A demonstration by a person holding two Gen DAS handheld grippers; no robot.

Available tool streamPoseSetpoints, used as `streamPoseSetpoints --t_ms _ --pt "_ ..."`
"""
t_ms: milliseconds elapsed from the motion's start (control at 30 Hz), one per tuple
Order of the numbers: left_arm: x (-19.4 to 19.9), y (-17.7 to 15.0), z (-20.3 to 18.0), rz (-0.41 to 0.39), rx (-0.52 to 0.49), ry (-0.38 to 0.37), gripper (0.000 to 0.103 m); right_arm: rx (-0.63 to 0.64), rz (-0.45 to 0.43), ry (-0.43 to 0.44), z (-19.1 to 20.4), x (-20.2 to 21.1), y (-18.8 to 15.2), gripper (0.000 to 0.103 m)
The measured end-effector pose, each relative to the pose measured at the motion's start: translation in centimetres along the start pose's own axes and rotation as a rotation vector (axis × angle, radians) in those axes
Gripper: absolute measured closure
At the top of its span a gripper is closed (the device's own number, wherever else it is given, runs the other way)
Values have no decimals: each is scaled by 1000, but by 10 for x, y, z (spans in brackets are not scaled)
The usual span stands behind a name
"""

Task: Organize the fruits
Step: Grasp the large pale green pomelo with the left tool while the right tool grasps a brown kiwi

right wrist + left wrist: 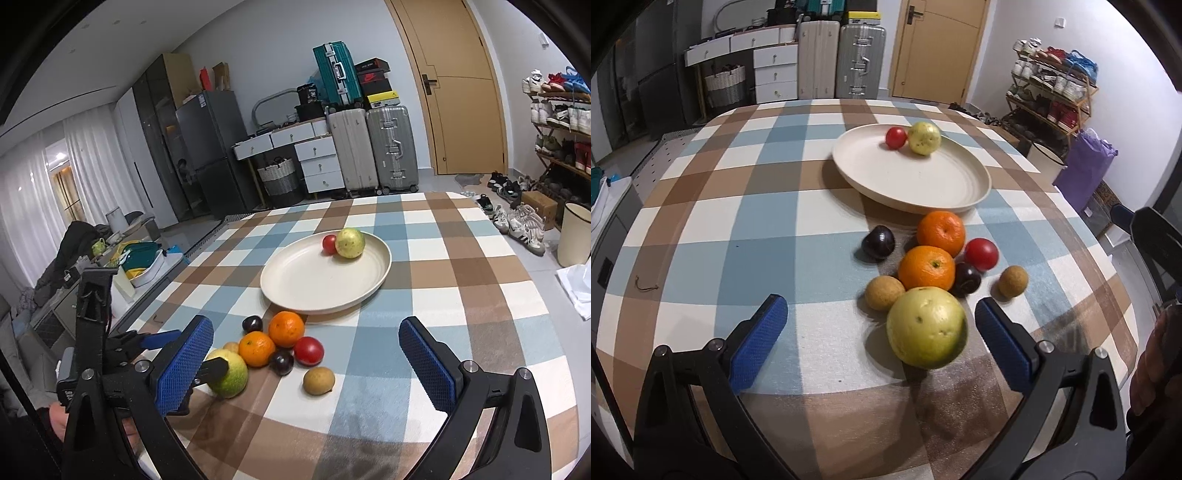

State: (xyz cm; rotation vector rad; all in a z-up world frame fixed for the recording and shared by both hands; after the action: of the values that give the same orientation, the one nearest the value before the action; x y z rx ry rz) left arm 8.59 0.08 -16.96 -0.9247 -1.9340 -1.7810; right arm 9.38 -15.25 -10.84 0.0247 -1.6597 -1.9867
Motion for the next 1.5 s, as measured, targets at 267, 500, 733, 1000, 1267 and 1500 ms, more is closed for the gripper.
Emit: streamPoseSetpoints --t_ms 267,500,733,1000,1267,1500 --pt "-4 -6 -14 37 -3 -89 46 16 17 8 6 2 -6 1" --pt "0 -14 -26 57 -22 -160 58 12 22 8 6 3 -9 1" --pt "14 -15 -26 34 -25 -169 58 -10 24 12 0 4 -13 1" --pt "28 -9 -19 7 -10 -175 58 0 61 -22 -7 -2 -24 1" --pt "39 -3 -10 -13 21 -173 57 26 122 -36 -11 -15 -39 1" --pt "47 -2 -3 -25 40 -172 57 -10 176 -14 -16 -29 -54 1"
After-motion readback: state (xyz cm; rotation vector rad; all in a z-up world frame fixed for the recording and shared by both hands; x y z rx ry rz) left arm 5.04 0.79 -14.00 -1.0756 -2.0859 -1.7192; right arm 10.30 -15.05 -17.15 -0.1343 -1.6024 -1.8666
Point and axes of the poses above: each gripper's, at about its wrist camera, not at the fingertips, and x roughly against the way its jaws point, z to its left, y to its top, the point moved 7 cm from there along -x, roughly the way its jaws point, and after that the axes turned 8 degrees about -z, right-handed, at the moved point
